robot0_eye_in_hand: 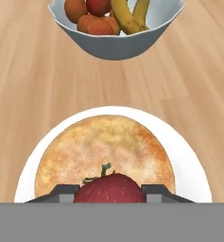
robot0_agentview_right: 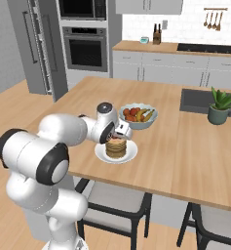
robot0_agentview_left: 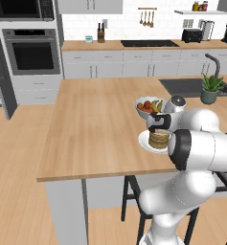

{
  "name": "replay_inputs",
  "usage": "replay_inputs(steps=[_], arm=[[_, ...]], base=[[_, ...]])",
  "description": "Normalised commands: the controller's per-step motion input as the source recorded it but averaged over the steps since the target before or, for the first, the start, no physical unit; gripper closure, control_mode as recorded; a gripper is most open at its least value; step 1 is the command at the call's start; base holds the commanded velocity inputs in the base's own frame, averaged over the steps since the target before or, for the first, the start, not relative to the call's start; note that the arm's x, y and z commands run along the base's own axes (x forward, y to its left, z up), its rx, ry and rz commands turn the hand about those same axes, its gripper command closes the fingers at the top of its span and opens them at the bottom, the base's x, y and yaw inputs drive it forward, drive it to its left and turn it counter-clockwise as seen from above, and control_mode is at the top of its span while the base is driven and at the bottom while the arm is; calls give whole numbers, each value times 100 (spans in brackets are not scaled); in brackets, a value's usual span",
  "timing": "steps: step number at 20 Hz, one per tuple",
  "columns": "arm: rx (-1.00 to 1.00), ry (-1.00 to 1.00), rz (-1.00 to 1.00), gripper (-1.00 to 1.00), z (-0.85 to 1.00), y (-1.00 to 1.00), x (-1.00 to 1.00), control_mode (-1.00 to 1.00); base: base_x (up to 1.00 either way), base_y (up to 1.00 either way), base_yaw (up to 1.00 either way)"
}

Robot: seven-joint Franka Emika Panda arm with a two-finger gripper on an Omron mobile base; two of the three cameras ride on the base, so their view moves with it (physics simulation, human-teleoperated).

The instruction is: Take the strawberry from the fridge and place it on top of the pancake, located on the dining counter.

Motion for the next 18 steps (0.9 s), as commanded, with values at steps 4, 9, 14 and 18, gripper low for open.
replay_inputs(steps=[4, 9, 14, 18], arm=[[0, 0, 0, 100, -11, 0, 4, -100], [0, 0, 0, -100, -8, 3, 0, -100], [0, 0, 0, -100, -3, 3, 0, -100], [0, -1, 0, -100, 4, 0, -1, -100]], base=[[0, 0, 0], [0, 0, 0], [0, 0, 0], [0, 0, 0]])
